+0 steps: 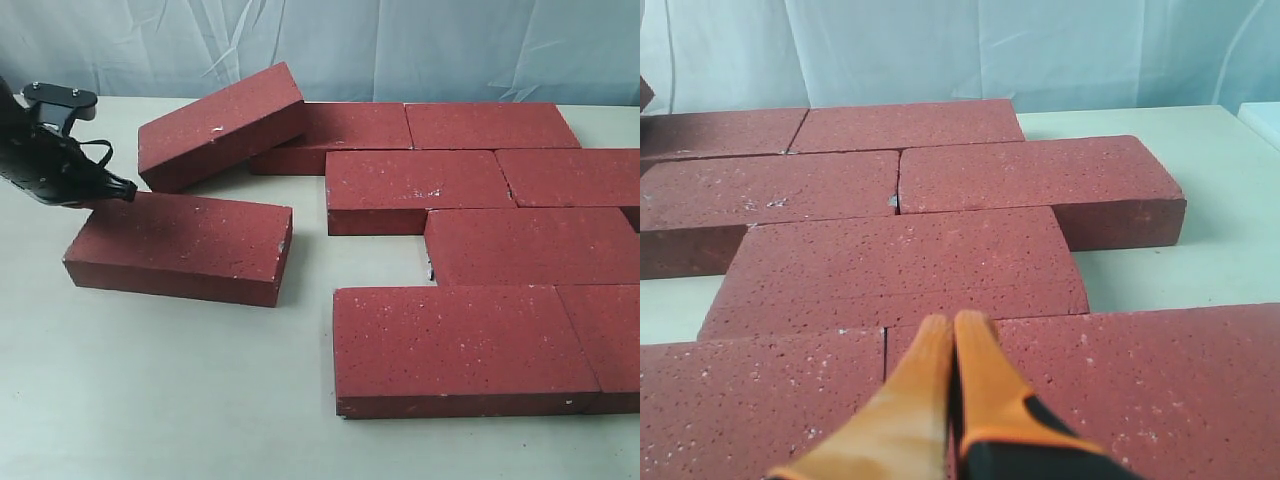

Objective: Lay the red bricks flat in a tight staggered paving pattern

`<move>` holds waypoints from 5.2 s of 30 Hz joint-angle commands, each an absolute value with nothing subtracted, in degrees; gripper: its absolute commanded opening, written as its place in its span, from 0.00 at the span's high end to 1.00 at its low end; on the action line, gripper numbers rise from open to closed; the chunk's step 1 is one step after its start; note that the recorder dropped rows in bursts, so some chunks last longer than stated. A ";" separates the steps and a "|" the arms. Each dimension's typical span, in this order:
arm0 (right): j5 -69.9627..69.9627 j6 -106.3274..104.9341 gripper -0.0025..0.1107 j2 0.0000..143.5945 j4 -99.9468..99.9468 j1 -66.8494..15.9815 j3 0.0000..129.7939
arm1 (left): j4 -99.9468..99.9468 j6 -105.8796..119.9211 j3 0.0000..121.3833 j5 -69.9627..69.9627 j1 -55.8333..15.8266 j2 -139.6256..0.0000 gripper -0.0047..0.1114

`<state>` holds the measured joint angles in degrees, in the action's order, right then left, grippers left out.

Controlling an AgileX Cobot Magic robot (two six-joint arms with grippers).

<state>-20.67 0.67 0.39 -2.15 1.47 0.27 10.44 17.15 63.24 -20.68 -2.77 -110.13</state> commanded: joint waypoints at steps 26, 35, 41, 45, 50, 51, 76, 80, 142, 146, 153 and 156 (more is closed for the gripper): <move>-20.16 0.46 0.98 0.00 -2.09 1.17 0.00 | 22.24 17.07 63.30 -23.80 -7.60 -110.15 0.96; -20.16 0.46 0.98 0.00 -2.09 1.17 0.00 | 21.72 16.78 63.30 -24.66 -6.80 -109.91 0.96; -20.16 0.46 0.98 0.00 -2.09 1.17 0.00 | 21.36 16.64 63.30 -27.14 -2.35 -107.73 0.96; -20.16 0.46 0.98 0.00 -2.09 1.17 0.00 | 20.86 16.64 63.30 -30.76 0.66 -106.49 0.96; -20.16 0.46 0.98 0.00 -2.09 1.17 0.00 | 19.32 16.75 63.30 -31.97 0.70 -104.84 0.96; -20.16 0.46 0.98 0.00 -2.09 1.17 0.00 | 19.32 17.20 63.30 -31.86 0.34 -104.26 0.96; -20.16 0.46 0.98 0.00 -2.09 1.17 0.00 | 27.65 69.76 63.38 -40.16 -23.83 -98.99 0.96; -20.16 0.46 0.98 0.00 -2.09 1.17 0.00 | 28.40 72.92 62.57 -40.31 -25.51 -99.23 0.96; -20.16 0.46 0.98 0.00 -1.98 1.17 0.00 | 50.08 88.95 63.21 -41.99 -29.88 -105.29 0.96; -20.16 0.46 0.98 0.00 -1.98 1.17 0.00 | 49.08 88.95 63.32 -41.86 -29.78 -103.09 0.96; -20.16 0.46 0.98 0.00 -1.86 1.17 0.00 | 42.63 76.95 64.13 -36.68 -26.06 -96.87 0.96; -20.16 0.46 0.98 0.00 -1.86 1.17 0.00 | 38.30 68.95 64.13 -35.61 -22.33 -95.16 0.96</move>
<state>-20.67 0.66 0.39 -2.15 1.47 0.27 42.30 76.43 63.88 -37.03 -25.33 -97.00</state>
